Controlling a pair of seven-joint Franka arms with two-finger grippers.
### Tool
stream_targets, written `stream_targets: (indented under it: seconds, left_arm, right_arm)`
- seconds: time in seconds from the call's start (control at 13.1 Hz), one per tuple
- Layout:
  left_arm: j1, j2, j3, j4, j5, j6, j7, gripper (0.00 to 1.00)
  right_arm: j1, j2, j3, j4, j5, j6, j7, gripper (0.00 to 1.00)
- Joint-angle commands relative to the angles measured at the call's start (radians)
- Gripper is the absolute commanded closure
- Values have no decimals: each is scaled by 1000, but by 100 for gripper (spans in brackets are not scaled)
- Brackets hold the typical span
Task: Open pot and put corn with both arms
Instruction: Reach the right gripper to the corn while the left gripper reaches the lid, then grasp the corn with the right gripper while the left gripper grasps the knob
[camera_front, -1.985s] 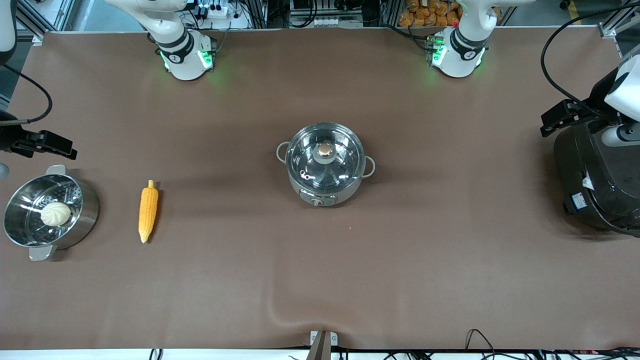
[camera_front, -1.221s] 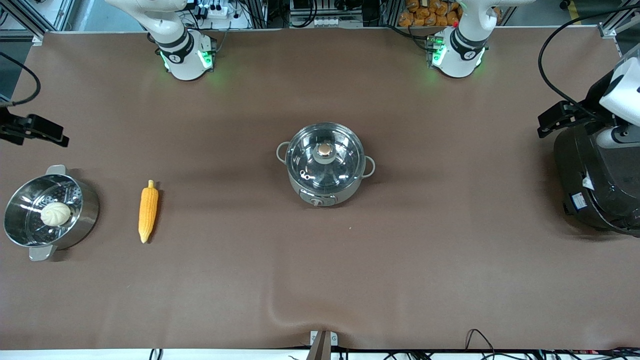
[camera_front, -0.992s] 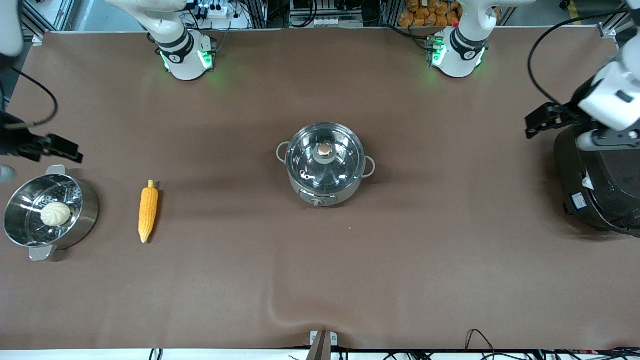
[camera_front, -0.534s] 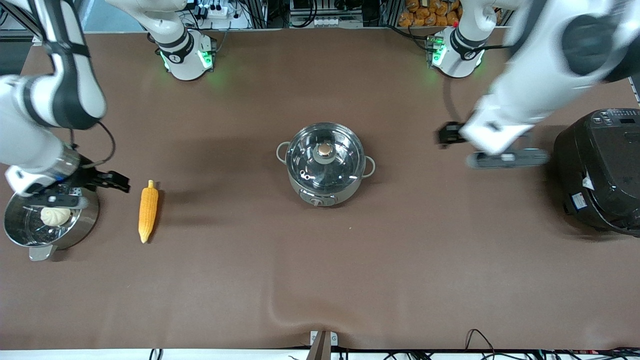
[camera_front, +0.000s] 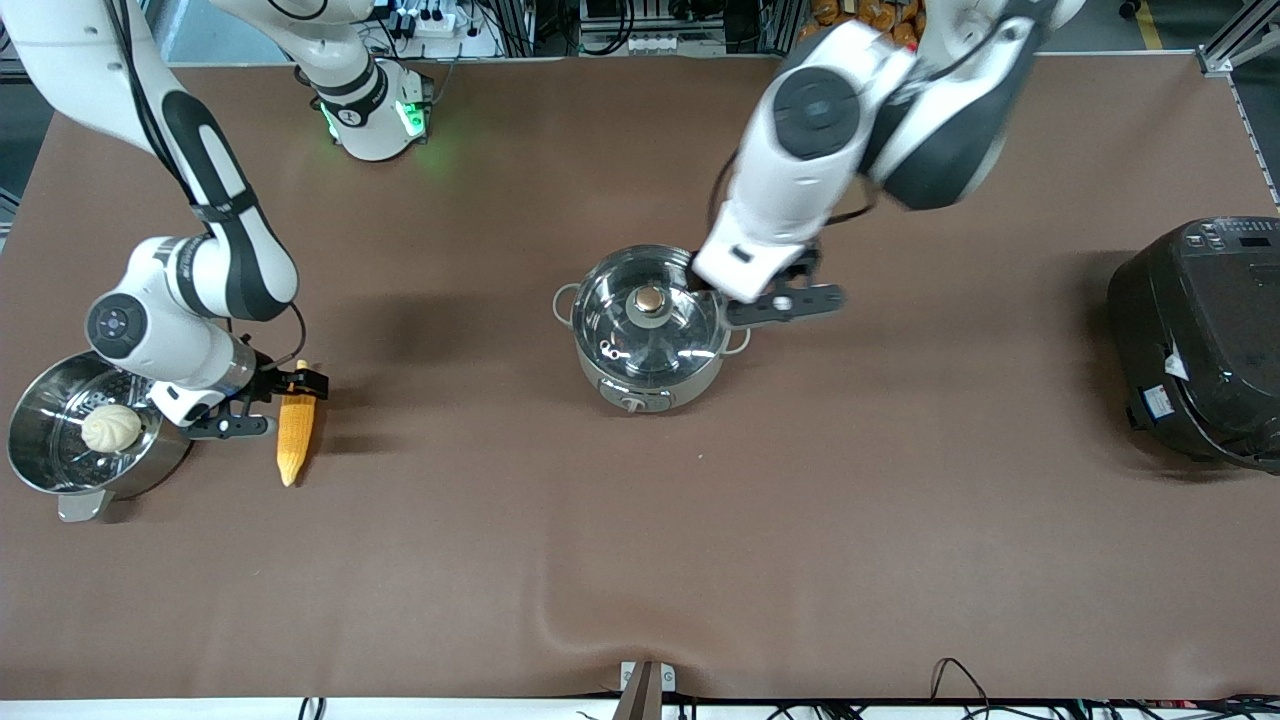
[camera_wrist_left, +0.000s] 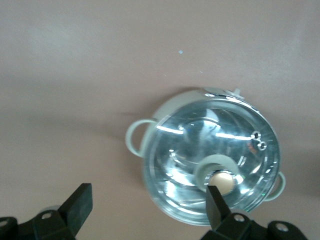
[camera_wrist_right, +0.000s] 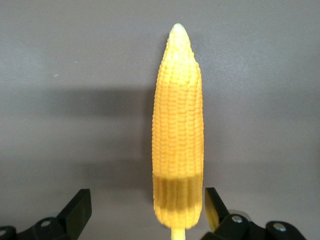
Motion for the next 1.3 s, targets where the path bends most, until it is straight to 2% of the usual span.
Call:
stream_targets:
  seconds: [0.0, 0.23, 0.46, 0.53, 0.61, 0.69, 0.84, 0.99, 1.15, 1.22]
  left_arm:
    - [-74, 83, 13, 22, 32, 95, -129, 0]
    - [-118, 135, 11, 22, 37, 128, -174, 0]
    - [-143, 181, 11, 20, 35, 184, -182, 0]
    - [-152, 192, 13, 22, 35, 195, -182, 0]
    - [-157, 198, 13, 20, 35, 200, -183, 0]
    - [-157, 197, 13, 16, 35, 200, -183, 0]
    - [-155, 195, 13, 10, 37, 200, -182, 0]
    - [-155, 197, 13, 8, 37, 198, -182, 1]
    - [-155, 197, 11, 4, 35, 191, -179, 15]
    - [-155, 197, 11, 1, 37, 186, -179, 27]
  right_arm:
    - [-41, 96, 2, 102, -11, -1, -12, 0]
    - [-50, 124, 2, 128, -11, -5, -10, 0]
    - [-40, 169, 4, 144, -4, -2, 40, 19]
    - [-33, 166, 4, 151, -4, -8, 42, 31]
    - [-32, 158, 4, 159, -4, -25, 39, 55]
    - [-35, 154, 5, 183, -4, -68, 37, 76]
    - [-33, 146, 7, 303, -7, -261, 27, 91]
    - [-32, 143, 8, 432, -8, -454, -39, 96]
    - [-30, 128, 11, 510, 5, -573, -102, 99]
    - [-20, 103, 13, 509, 8, -587, -104, 99]
